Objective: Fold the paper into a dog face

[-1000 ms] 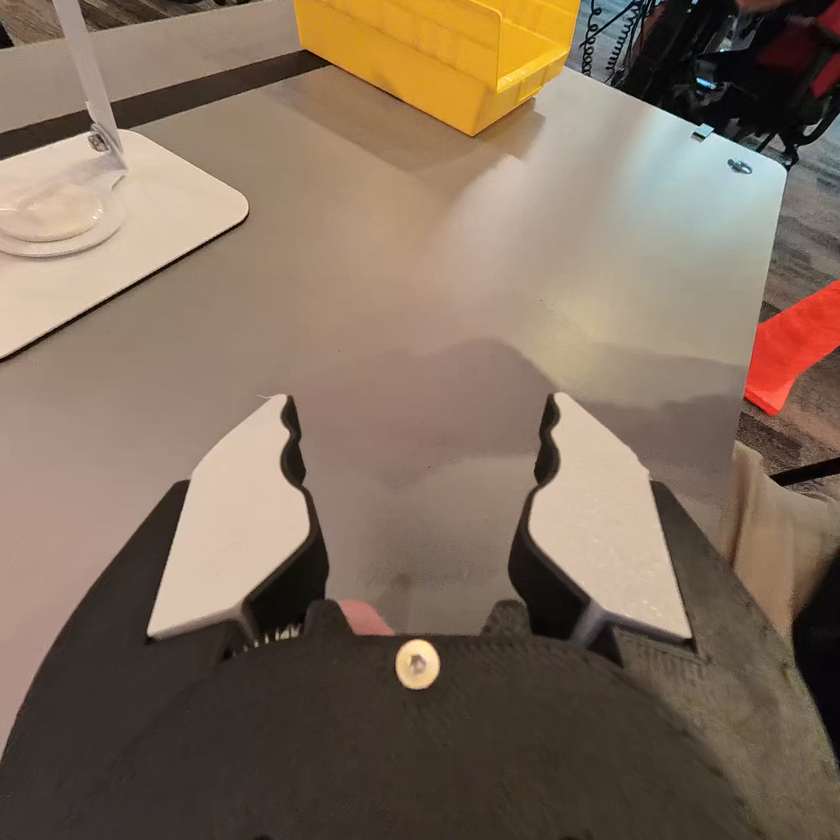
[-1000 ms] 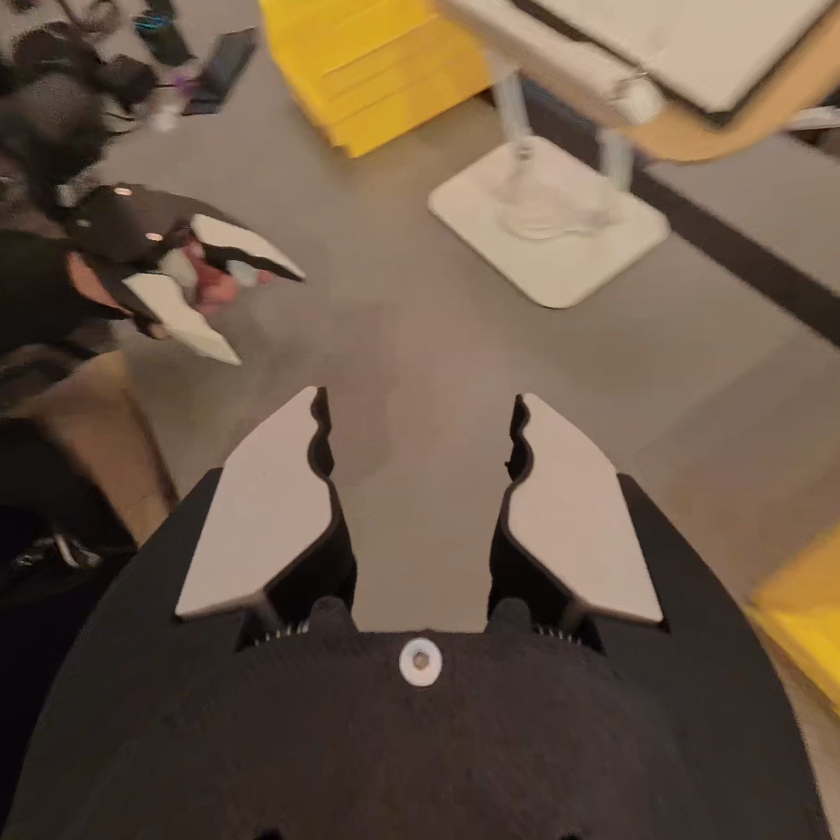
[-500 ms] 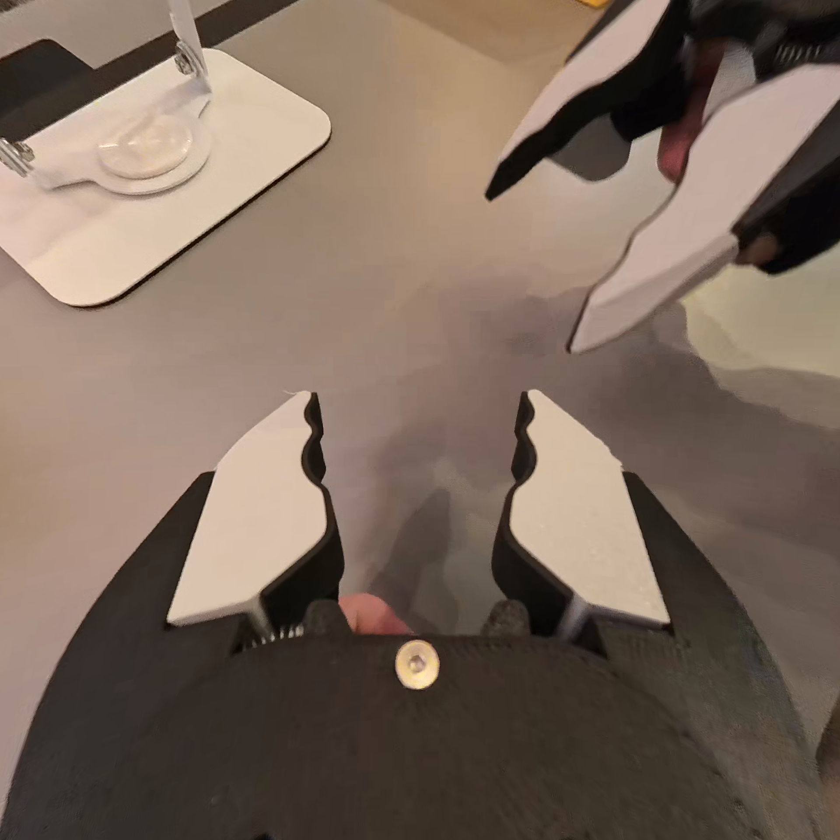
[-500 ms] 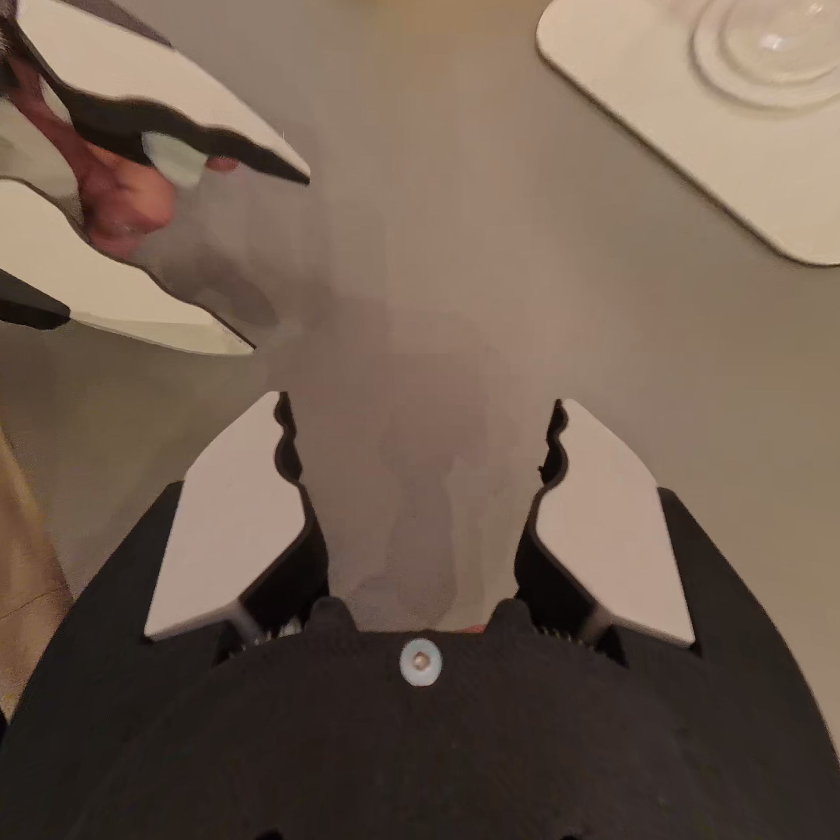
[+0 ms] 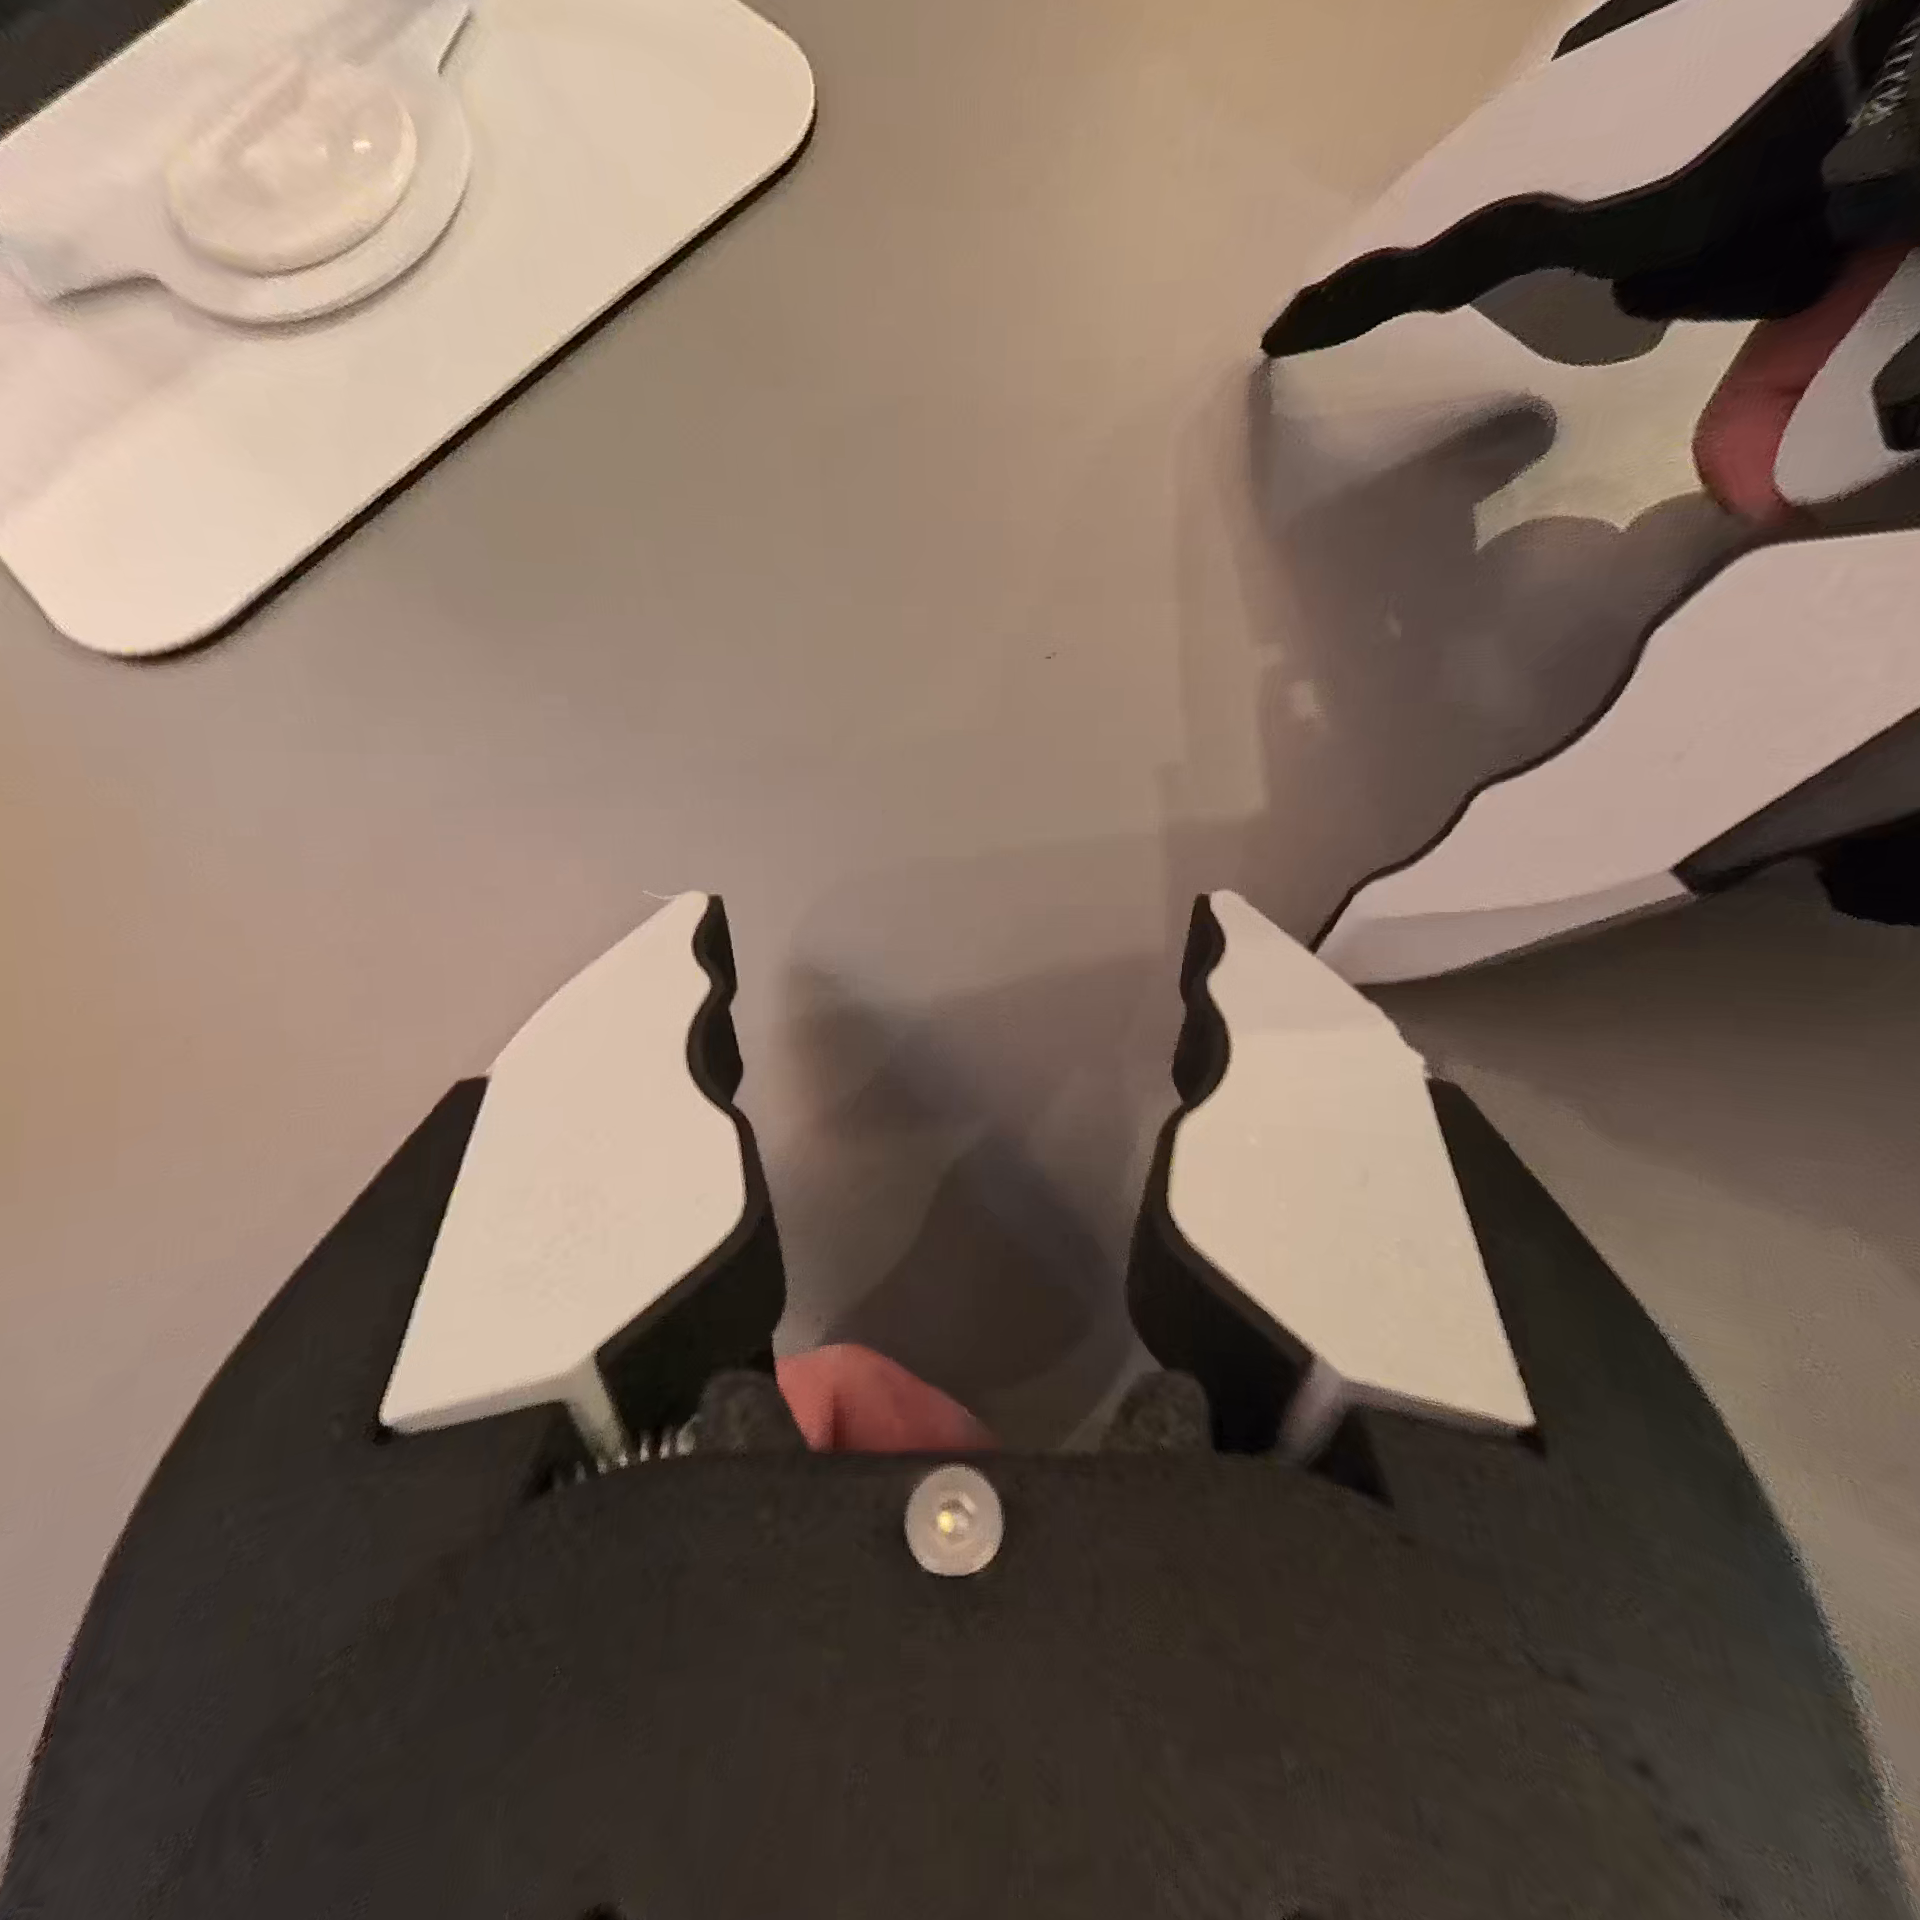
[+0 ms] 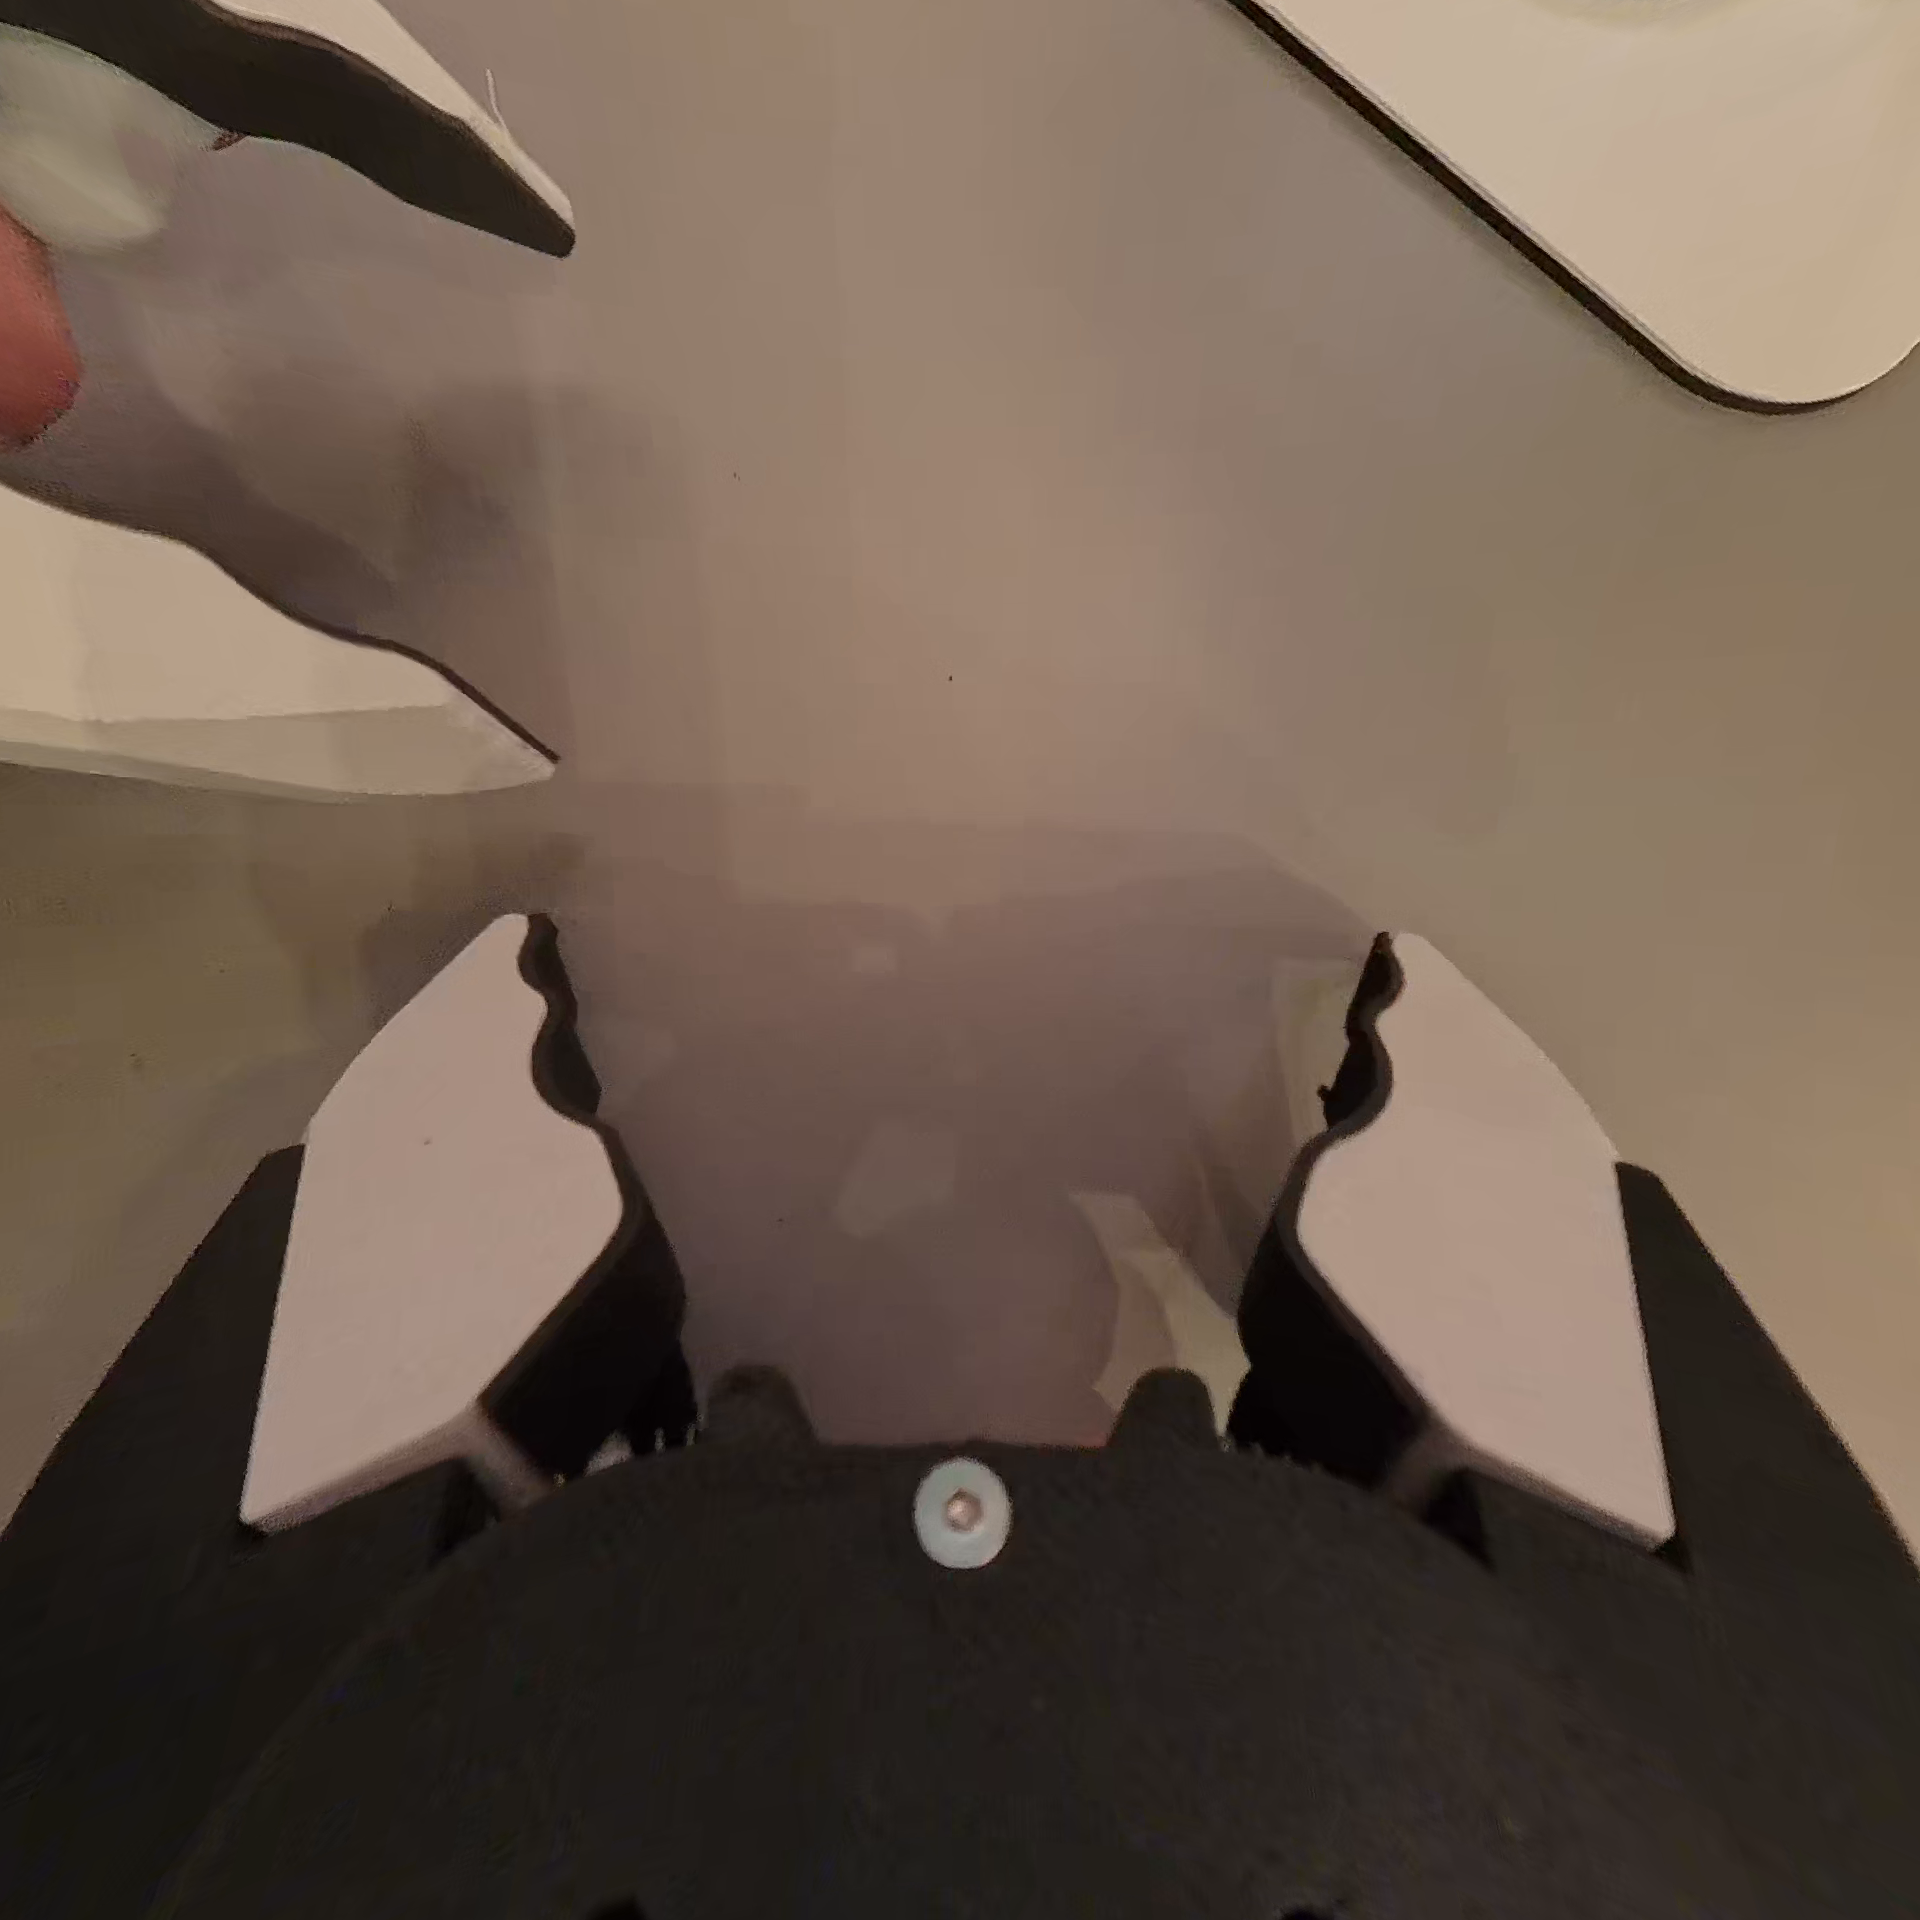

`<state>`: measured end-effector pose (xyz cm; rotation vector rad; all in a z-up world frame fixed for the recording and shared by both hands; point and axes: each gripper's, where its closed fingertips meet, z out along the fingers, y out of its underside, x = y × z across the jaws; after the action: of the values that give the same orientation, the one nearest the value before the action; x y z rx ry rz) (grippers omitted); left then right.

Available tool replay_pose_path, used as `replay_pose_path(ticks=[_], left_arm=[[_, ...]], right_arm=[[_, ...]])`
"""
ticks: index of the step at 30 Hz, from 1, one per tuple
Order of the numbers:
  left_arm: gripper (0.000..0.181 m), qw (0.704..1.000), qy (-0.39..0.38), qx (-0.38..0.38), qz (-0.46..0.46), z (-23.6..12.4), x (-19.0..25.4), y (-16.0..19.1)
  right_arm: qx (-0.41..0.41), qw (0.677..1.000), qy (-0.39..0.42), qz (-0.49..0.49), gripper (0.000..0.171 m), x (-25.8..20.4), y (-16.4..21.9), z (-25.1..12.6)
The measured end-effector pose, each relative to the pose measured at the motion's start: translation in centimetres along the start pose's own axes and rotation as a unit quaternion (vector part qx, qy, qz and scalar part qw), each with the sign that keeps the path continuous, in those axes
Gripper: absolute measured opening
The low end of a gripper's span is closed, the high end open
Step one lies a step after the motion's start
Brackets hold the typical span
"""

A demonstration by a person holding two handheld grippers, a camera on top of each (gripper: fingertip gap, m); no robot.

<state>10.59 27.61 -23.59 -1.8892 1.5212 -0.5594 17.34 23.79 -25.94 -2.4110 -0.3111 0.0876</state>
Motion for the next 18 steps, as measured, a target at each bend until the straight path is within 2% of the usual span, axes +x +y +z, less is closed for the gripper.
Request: replay_pose_path(ticks=[1,4,6,8,12,16,18], left_arm=[[0.082,1.000,0.001,-0.001,0.003,0.2,0.2,-0.1],[0.080,1.000,0.007,-0.002,0.018,0.9,0.9,-0.2],[0.067,0.999,-0.009,-0.006,0.043,1.3,0.9,0.0],[0.064,0.999,-0.009,0.001,0.054,1.4,1.2,-0.3],[0.070,0.998,0.005,0.007,0.057,1.4,2.0,-0.6],[0.062,0.999,-0.016,0.013,0.045,1.0,1.3,-0.9],[0.053,0.997,-0.057,0.020,0.051,0.8,0.2,-1.2]], right_arm=[[-0.001,1.000,-0.001,0.001,0.138,0.0,0.1,0.0],[-0.003,1.000,-0.002,-0.006,0.146,-0.2,0.2,0.0],[-0.007,1.000,-0.009,-0.003,0.146,-0.3,0.4,-0.1],[-0.007,1.000,-0.009,-0.002,0.146,-0.4,0.6,-0.2],[-0.006,1.000,-0.002,0.003,0.146,-0.2,0.5,-0.2],[-0.004,1.000,0.011,0.012,0.144,0.2,0.5,-0.2],[-0.003,1.000,0.014,0.009,0.145,0.2,0.4,-0.3]])
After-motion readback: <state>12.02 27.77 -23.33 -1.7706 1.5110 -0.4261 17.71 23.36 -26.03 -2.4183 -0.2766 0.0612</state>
